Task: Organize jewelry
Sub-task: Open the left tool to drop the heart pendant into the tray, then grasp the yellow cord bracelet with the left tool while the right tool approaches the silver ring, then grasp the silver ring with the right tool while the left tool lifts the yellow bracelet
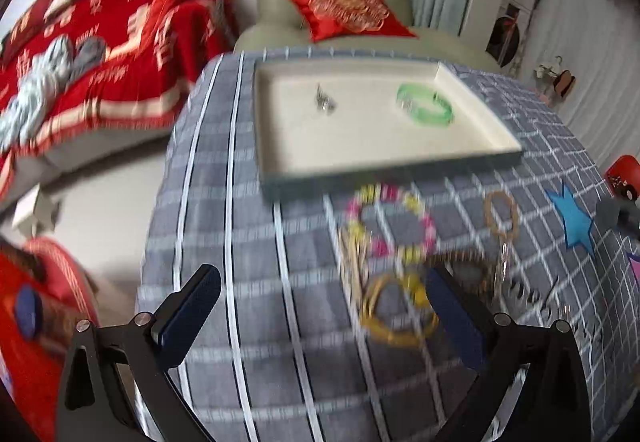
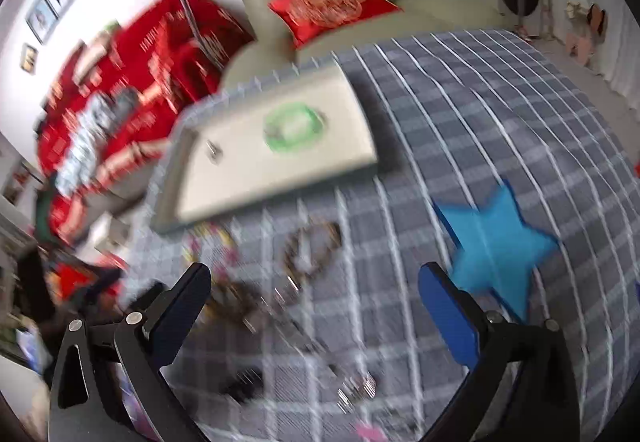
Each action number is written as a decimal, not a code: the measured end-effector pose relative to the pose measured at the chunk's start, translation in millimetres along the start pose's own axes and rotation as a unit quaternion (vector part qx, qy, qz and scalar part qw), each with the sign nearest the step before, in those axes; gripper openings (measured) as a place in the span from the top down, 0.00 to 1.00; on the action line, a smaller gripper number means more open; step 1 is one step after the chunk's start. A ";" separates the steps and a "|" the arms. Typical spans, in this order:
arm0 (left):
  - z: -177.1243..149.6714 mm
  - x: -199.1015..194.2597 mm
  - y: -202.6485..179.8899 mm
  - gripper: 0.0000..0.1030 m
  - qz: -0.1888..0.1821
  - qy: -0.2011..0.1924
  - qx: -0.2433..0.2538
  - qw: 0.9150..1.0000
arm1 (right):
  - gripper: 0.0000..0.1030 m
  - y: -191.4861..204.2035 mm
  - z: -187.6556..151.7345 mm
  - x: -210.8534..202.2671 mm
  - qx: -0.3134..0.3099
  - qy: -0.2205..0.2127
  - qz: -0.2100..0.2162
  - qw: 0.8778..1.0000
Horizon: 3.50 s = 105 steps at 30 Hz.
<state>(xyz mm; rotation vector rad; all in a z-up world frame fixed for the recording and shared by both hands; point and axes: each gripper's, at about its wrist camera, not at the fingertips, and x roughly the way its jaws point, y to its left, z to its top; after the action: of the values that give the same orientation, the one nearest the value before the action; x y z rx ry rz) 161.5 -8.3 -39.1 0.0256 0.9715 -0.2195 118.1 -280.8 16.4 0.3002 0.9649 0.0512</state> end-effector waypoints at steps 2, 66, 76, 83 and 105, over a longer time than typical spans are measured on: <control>-9.2 1.5 -0.4 0.00 0.002 0.011 -0.006 1.000 | 0.00 -3.2 -20.6 1.7 -0.003 0.014 -0.016 1.000; -20.1 -46.6 -7.5 0.80 -0.088 -0.028 -0.034 0.995 | 0.86 -14.0 -77.5 -22.0 0.000 -0.008 -0.024 1.000; -41.1 -42.0 -9.7 0.79 -0.014 -0.019 -0.007 1.000 | 0.27 -21.8 -95.9 -17.5 -0.005 0.003 -0.050 0.999; -47.4 -42.9 -8.8 0.00 0.013 -0.028 -0.010 0.999 | 0.27 -23.2 -97.5 -20.9 -0.005 -0.001 -0.050 0.999; -50.6 -6.4 -46.3 0.34 0.003 0.014 0.064 0.998 | 0.36 -3.5 -97.2 7.7 -0.054 0.022 -0.097 0.994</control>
<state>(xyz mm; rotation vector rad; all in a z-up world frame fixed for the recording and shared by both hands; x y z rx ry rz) 107.6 -46.4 -58.9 0.1494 0.9849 -0.2765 42.9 -260.5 -42.3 0.1060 1.0283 -0.0679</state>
